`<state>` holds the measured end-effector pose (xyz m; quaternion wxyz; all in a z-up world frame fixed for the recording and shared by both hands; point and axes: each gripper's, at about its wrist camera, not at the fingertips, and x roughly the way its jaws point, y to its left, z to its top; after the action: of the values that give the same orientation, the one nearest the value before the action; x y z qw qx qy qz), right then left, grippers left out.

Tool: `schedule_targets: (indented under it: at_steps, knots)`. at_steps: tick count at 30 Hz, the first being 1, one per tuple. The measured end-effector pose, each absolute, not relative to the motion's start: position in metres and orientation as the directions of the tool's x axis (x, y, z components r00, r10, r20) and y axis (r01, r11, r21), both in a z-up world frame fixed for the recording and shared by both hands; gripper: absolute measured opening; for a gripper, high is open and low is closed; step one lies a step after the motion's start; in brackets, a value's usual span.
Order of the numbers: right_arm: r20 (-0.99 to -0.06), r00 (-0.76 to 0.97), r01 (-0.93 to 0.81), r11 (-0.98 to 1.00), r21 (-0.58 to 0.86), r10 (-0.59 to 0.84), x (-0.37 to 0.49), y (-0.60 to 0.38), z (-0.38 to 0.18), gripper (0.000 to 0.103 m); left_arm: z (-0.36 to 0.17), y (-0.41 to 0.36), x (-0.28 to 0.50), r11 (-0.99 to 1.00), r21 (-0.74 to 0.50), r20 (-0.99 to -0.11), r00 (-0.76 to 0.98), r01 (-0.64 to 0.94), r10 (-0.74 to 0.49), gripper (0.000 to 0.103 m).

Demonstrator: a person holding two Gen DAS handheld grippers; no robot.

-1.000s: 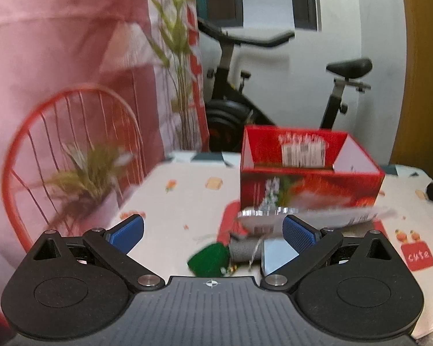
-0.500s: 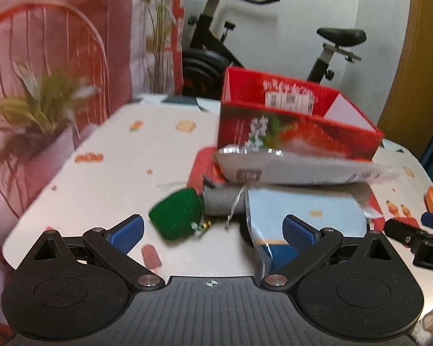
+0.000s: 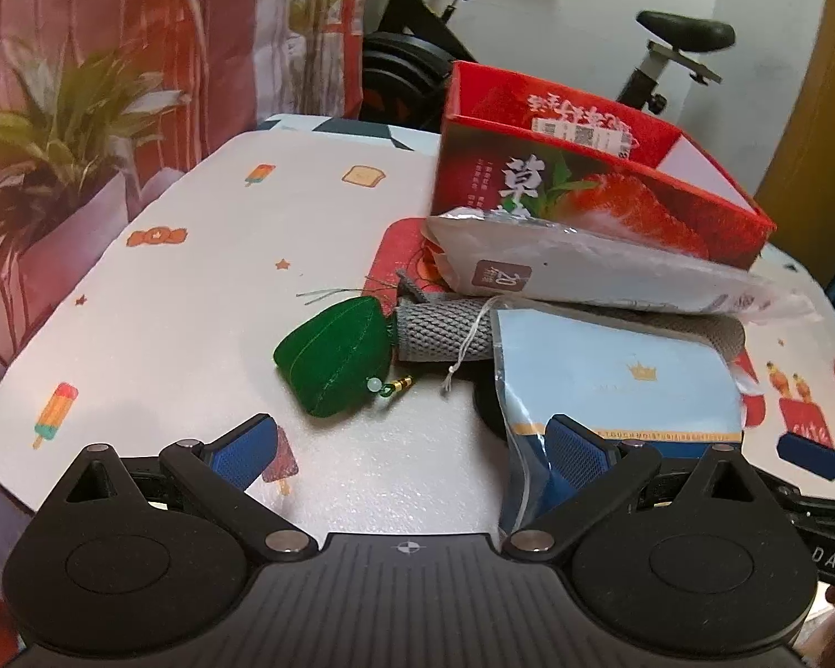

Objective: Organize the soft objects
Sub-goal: 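Lower the right gripper onto the blue cotton pad bag and grasp it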

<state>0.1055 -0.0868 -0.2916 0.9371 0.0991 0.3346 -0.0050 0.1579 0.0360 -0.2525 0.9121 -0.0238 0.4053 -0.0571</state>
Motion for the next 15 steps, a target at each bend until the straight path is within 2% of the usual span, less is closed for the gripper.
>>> schedule_targets:
  at_steps: [3, 5, 8, 10, 15]
  knots:
    - [-0.626, 0.775, 0.051, 0.978, 0.202, 0.089, 0.107, -0.085, -0.294, 0.076, -0.253, 0.029, 0.157, 0.991, -0.068, -0.736, 0.665, 0.113, -0.126, 0.099]
    - [-0.621, 0.776, 0.031, 0.976, 0.215, 0.112, 0.107, -0.085, -0.294, 0.073, -0.254, 0.028, 0.157, 0.986, -0.103, -0.737, 0.655, 0.131, -0.164, 0.094]
    - [-0.618, 0.774, 0.009, 0.972, 0.233, 0.141, 0.108, -0.084, -0.296, 0.068, -0.257, 0.028, 0.160, 0.976, -0.154, -0.746, 0.630, 0.153, -0.216, 0.083]
    - [-0.618, 0.770, 0.000, 0.969, 0.249, 0.159, 0.109, -0.084, -0.297, 0.063, -0.261, 0.022, 0.160, 0.976, -0.136, -0.753, 0.623, 0.168, -0.212, 0.070]
    - [-0.615, 0.763, -0.019, 0.958, 0.285, 0.198, 0.111, -0.084, -0.300, 0.058, -0.265, 0.013, 0.158, 0.953, -0.179, -0.752, 0.590, 0.244, -0.292, 0.059]
